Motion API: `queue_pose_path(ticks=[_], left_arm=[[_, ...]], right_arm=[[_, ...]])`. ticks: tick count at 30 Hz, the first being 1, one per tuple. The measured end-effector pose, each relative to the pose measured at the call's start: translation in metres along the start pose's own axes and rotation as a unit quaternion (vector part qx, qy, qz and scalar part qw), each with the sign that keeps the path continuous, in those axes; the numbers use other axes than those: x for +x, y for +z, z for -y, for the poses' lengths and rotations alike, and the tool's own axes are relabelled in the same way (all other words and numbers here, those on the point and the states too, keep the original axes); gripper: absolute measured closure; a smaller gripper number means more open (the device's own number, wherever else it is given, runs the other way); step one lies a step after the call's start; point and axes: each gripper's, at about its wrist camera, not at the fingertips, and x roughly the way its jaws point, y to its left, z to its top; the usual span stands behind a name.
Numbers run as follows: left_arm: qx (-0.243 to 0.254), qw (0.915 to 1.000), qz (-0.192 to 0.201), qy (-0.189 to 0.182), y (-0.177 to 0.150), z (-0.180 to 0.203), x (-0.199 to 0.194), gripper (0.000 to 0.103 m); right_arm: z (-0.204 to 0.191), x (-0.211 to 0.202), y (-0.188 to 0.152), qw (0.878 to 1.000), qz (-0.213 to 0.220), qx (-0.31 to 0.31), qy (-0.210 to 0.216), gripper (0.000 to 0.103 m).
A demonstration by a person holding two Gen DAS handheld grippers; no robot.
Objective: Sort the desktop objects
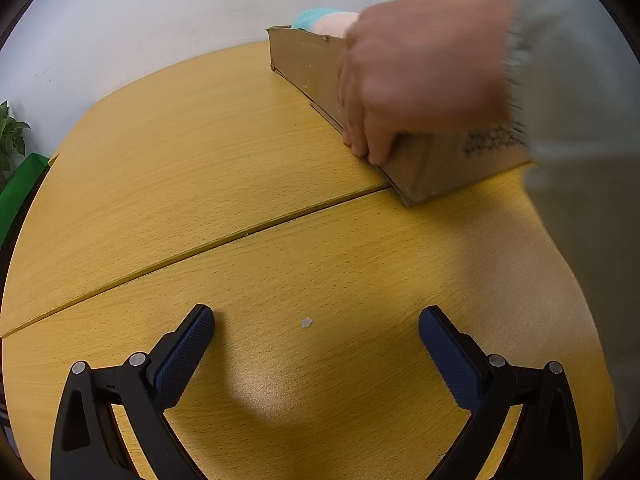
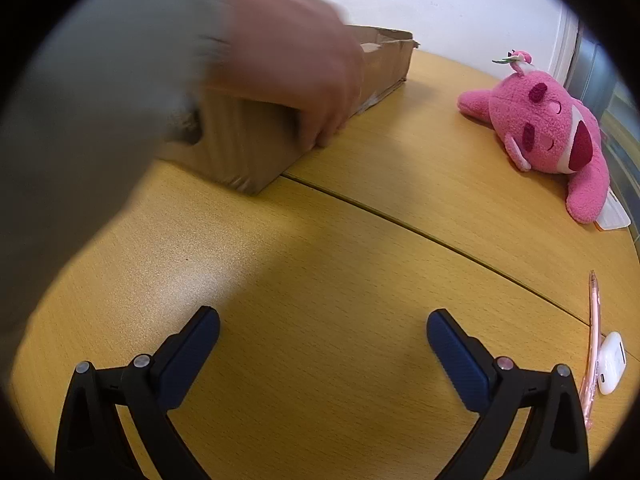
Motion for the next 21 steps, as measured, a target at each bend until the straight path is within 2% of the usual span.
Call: queue_pose_path(ticks=[21], left_arm=[[0.000, 1.0000, 0.000, 0.001, 0.0004, 0.0005, -0.0014, 0.000]], right_arm=[[0.0012, -0.0033, -0.0030, 1.000, 0.000, -0.011, 0.007, 0.000]])
